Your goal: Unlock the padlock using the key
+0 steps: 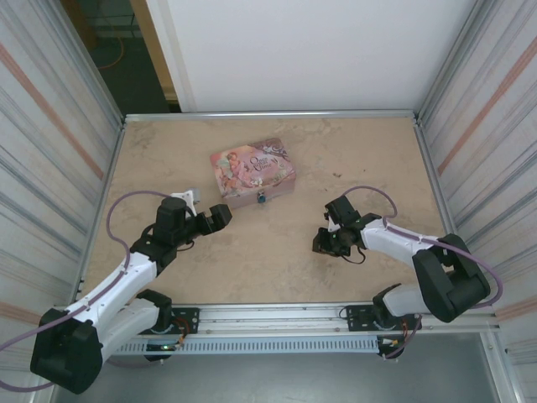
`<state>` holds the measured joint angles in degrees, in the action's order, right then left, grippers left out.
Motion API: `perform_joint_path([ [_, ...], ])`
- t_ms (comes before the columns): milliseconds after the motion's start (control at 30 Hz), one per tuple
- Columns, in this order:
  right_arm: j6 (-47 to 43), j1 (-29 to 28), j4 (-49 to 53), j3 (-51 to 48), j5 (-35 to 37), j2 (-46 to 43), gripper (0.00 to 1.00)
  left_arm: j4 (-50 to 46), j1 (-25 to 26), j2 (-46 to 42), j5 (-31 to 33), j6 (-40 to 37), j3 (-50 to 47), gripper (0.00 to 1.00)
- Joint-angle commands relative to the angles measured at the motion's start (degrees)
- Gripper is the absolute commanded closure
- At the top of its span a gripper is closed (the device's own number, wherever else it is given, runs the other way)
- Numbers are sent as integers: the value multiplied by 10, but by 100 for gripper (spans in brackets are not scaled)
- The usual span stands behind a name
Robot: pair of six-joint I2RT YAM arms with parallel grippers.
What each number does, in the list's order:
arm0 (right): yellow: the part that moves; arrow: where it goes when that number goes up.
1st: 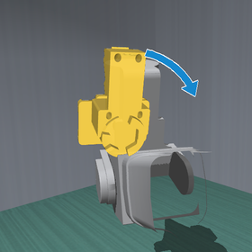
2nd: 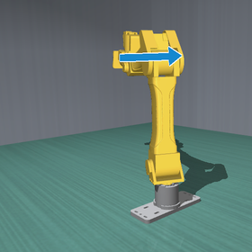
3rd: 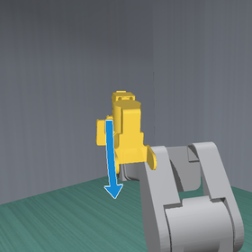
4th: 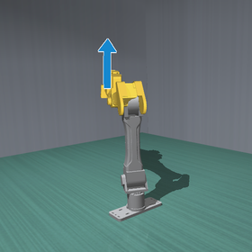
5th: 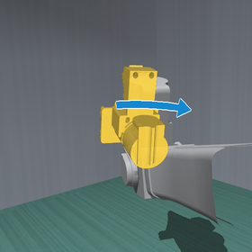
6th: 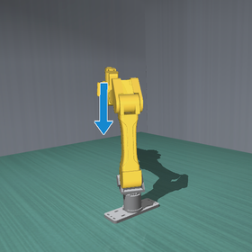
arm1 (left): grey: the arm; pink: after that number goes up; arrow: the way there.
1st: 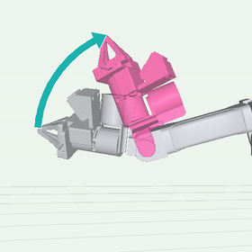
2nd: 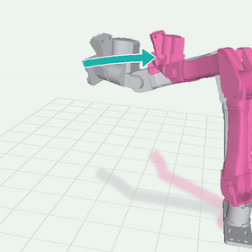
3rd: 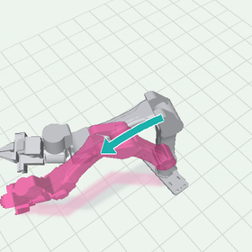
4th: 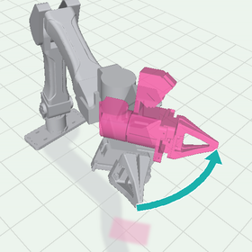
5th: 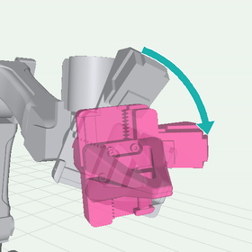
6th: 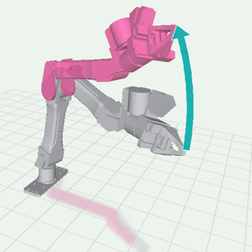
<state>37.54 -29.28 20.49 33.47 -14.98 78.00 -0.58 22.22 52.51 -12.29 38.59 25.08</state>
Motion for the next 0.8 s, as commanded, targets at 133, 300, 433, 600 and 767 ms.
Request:
perform_joint_path([
  [133, 17, -8, -9, 14, -3, 6, 77, -5, 2, -9, 13, -12, 11, 1],
  [300, 19, -11, -11, 16, 0, 4, 77, -7, 2, -13, 14, -13, 8, 1],
  [433, 21, -14, -10, 18, 6, 11, 78, -7, 2, -14, 15, -12, 8, 1],
  [600, 25, -20, -15, 21, 8, 22, 79, -10, 2, -16, 17, -12, 7, 1],
  [767, 35, -27, -9, 28, 16, 38, 81, -10, 2, -18, 18, -12, 6, 1],
])
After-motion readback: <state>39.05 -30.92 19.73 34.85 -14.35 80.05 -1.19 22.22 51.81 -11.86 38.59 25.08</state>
